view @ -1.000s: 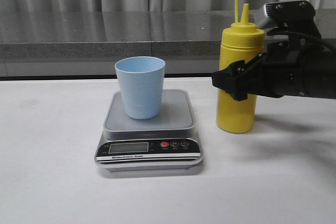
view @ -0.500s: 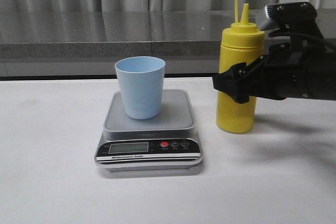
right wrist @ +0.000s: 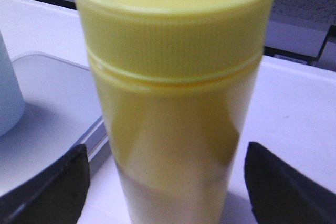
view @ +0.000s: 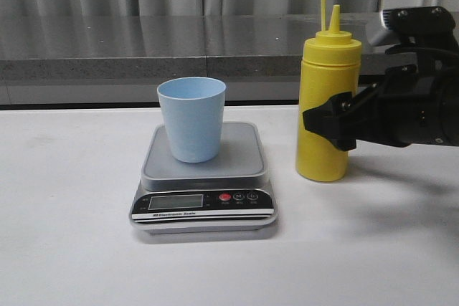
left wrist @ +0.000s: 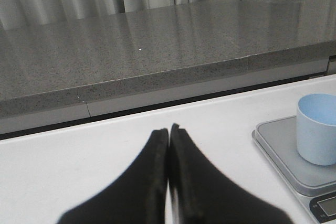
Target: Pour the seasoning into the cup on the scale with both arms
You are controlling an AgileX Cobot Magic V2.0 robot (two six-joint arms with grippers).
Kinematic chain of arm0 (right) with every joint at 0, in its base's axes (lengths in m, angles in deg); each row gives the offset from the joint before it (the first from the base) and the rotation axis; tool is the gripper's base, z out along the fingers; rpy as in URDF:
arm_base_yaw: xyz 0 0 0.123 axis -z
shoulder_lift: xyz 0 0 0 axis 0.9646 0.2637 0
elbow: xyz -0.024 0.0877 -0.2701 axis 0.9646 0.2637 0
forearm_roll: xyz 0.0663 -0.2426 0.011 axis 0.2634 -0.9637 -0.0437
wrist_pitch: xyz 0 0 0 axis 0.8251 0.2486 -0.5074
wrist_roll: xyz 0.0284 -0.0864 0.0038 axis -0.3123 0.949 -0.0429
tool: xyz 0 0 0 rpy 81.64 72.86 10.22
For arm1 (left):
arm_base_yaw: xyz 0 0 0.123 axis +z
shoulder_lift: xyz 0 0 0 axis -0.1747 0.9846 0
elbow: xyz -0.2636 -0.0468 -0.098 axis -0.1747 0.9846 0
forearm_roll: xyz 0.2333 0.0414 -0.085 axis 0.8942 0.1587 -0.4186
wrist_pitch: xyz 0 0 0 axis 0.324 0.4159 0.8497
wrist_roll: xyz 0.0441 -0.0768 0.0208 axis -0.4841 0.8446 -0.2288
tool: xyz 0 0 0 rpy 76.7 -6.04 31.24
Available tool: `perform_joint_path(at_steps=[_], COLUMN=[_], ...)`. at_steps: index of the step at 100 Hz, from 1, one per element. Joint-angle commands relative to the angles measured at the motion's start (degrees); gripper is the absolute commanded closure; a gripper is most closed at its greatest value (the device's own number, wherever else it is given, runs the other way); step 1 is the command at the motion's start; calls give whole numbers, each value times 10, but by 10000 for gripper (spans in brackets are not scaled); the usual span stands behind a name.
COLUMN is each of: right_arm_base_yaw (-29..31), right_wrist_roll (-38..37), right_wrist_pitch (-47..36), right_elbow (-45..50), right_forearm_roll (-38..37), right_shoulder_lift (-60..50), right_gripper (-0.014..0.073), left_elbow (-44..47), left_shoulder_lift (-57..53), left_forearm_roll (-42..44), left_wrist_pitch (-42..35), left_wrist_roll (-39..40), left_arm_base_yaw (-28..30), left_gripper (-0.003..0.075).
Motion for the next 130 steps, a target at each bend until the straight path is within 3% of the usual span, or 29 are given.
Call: perform_joint_path(at_steps=[1, 35, 66, 130], right_arm_base_yaw=[3, 3, 3, 3], right_wrist_roll=[7, 26, 27, 27], right_wrist_pitch=[-48, 28, 262, 656], right_elbow=[5, 62, 67, 67], right_forearm_roll=[20, 66, 92, 92], right_shoulder_lift=[-40, -160, -366, -765], right_gripper=[-9, -9, -9, -8], left_elbow=[-15, -15, -15, -15], left_shoulder_lift=[4, 4, 4, 4], left_forearm_roll=[0, 0, 0, 0], left_wrist_pitch=[-51, -51, -51, -51], left_wrist_roll=[2, 2, 2, 2], left_arm_base_yaw=[1, 1, 1, 1], left_gripper=[738, 738, 738, 738])
